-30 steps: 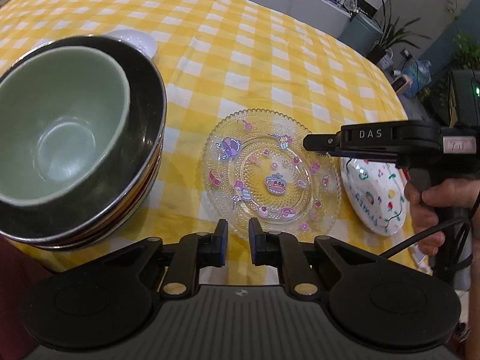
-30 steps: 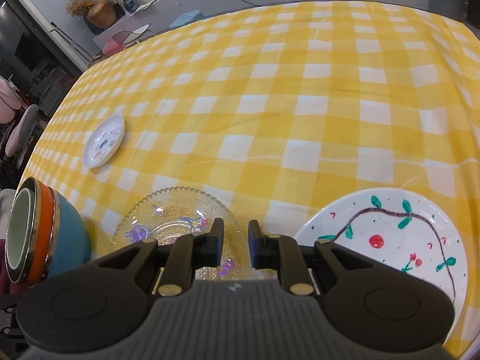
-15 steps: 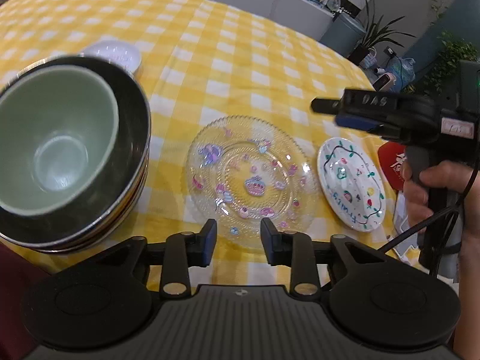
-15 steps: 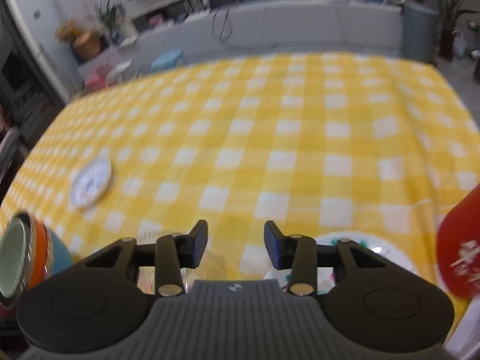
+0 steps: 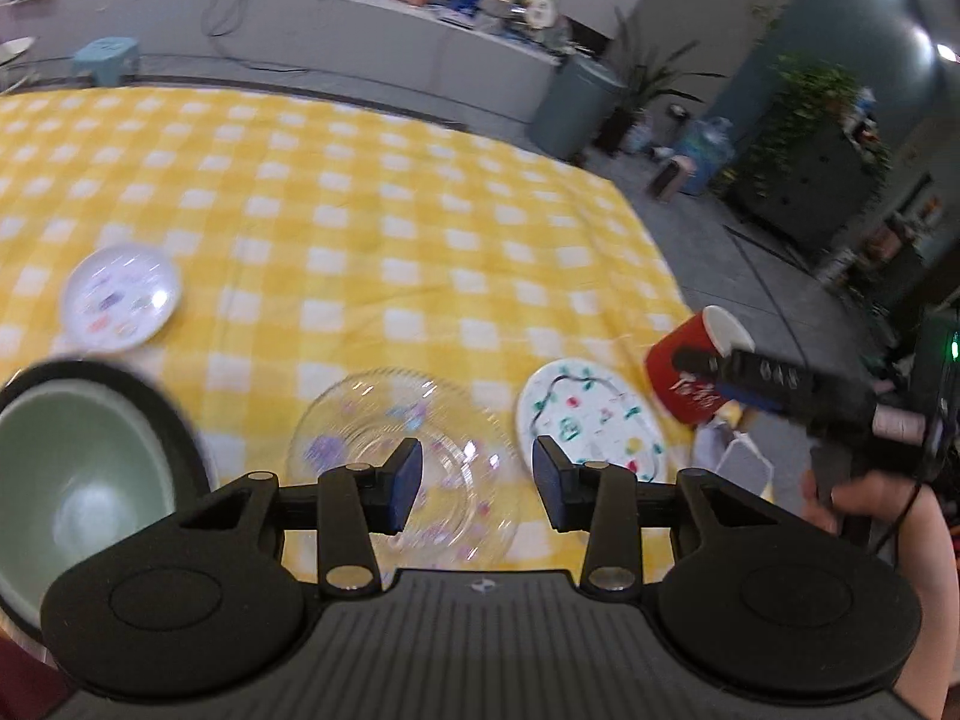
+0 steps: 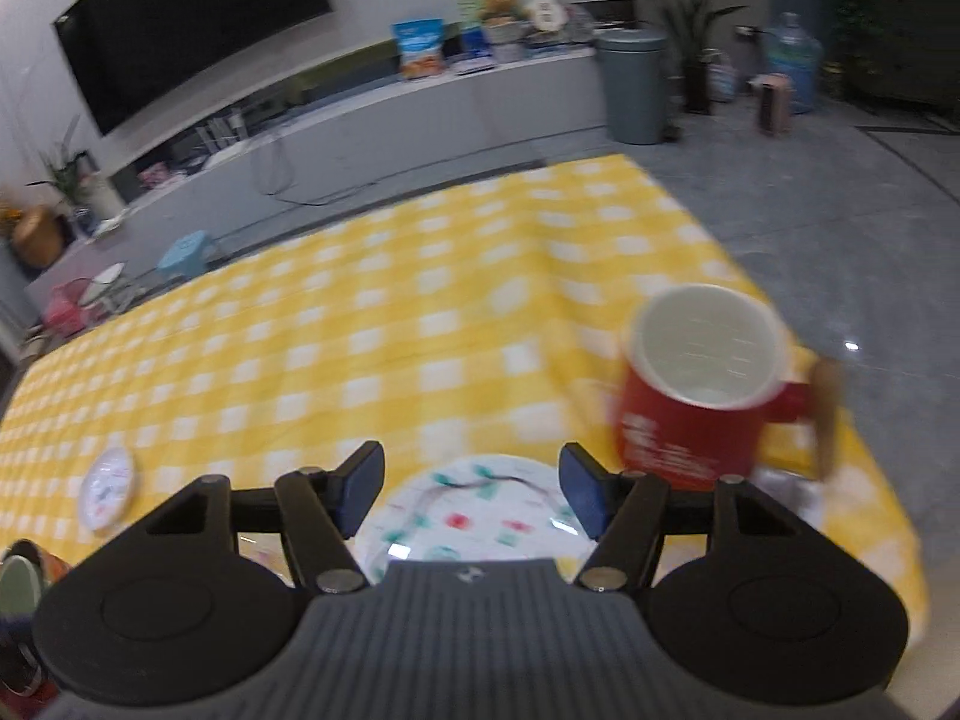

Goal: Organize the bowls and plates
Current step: 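Move both grippers to the white fruit-painted plate beside the red mug, then close both grippers on the painted plate rim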

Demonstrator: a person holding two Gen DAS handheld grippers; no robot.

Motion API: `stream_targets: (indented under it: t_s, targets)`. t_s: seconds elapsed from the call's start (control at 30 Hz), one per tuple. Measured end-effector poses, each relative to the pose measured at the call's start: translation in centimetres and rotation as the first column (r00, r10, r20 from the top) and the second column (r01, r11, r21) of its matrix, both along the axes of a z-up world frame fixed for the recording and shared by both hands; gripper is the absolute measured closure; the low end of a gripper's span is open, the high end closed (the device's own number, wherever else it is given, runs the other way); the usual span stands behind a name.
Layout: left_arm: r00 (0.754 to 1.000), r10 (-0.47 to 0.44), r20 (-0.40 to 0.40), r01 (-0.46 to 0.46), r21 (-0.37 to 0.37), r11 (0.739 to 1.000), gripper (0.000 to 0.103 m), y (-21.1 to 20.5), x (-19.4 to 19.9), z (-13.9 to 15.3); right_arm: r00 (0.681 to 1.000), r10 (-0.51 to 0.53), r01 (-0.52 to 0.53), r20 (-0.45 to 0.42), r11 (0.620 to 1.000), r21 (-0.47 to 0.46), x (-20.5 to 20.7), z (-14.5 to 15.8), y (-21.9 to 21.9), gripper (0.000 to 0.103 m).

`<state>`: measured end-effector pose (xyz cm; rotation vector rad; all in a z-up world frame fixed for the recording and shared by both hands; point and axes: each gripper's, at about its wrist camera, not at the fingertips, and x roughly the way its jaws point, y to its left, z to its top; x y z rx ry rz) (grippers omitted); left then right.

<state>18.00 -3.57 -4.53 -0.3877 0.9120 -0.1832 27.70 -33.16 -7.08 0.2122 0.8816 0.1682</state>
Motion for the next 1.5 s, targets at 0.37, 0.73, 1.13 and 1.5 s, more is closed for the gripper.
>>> stream_targets:
  t_s: [0.37,0.73,1.13,1.5]
  targets:
    - [0.992,-0.121,-0.028,0.121,-0.012,0.993,0.057,-4.0,5.1,-2.2,0.991,-0.039,0.048,-0.129,0.997,0.068,-0.9,-2.0,-4.1,0.039]
    - [0.985,-0.156,-0.080,0.157,0.009,0.988,0.057,-5.8,8.8,-5.9,0.975,0.018,-0.022,-0.221,1.000,-0.017,0.1,-4.5,-2.4,0.045]
    - [0.980,-0.166,-0.112,0.168,0.008,0.986,0.057,-6.5,11.4,-7.6,0.933,-0.046,0.020,-0.356,0.997,-0.076,0.6,-7.1,0.0,0.031]
    - [0.977,-0.154,-0.147,0.151,-0.035,0.988,0.057,-5.3,12.2,-8.6,0.923,-0.007,0.046,-0.385,0.995,0.094,1.5,-7.6,-0.8,0.025]
